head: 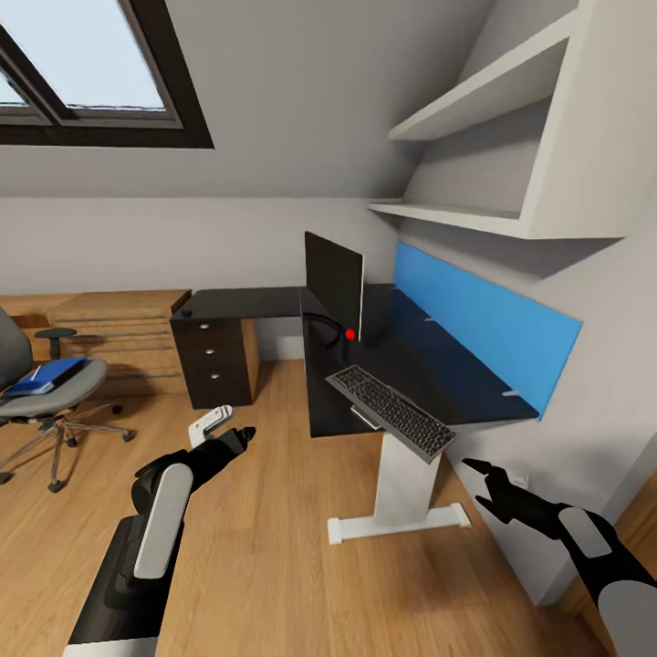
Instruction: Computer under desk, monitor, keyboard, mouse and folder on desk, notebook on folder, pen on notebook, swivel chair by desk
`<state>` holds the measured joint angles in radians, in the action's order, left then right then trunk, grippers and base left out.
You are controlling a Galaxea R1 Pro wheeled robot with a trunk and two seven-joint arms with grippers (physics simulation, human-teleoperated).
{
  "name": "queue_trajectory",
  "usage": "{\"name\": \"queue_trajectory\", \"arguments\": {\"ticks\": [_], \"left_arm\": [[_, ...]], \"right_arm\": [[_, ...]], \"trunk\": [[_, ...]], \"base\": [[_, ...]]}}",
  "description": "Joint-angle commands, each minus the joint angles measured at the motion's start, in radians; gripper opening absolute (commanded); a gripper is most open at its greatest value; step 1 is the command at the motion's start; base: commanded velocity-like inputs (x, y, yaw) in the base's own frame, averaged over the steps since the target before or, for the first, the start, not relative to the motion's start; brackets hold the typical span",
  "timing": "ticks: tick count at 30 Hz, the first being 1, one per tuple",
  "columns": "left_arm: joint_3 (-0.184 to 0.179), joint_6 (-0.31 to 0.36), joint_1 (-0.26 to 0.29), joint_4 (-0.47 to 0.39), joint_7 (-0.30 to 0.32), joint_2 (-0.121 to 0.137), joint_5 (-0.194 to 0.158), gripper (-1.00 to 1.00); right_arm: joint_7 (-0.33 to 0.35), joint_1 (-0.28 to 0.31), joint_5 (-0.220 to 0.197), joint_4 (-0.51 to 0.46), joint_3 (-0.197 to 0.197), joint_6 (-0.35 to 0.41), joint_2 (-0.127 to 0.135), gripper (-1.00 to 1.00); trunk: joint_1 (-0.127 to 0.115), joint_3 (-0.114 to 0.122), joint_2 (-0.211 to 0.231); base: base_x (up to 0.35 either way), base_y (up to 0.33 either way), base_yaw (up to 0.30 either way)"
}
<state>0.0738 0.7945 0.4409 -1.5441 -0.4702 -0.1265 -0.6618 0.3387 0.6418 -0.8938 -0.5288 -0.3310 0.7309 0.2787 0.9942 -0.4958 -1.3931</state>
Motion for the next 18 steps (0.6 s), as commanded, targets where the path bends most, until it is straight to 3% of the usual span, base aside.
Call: {"name": "queue_trajectory", "arguments": {"ticks": [1,9,18], "left_arm": [[0.001,0.003,0.001,-0.001,-0.008,-0.001,-0.011,1.00],[0.000,0.003,0.001,-0.001,-0.008,-0.001,-0.012,1.00],[0.000,0.003,0.001,-0.001,-0.008,-0.001,-0.012,1.00]], "right_arm": [[0.003,0.001,0.002,0.000,-0.005,0.006,-0.001,1.00],[0.008,0.001,0.003,-0.009,-0.003,-0.055,-0.003,1.00],[0.009,0.001,0.002,-0.041,-0.003,-0.060,-0.003,1.00]], "trunk": [[0.004,-0.004,-0.008],[0.035,-0.029,-0.064],[0.069,-0.058,-0.127]], "base": [[0.000,0.000,0.000],[0.000,0.000,0.000],[0.000,0.000,0.000]]}}
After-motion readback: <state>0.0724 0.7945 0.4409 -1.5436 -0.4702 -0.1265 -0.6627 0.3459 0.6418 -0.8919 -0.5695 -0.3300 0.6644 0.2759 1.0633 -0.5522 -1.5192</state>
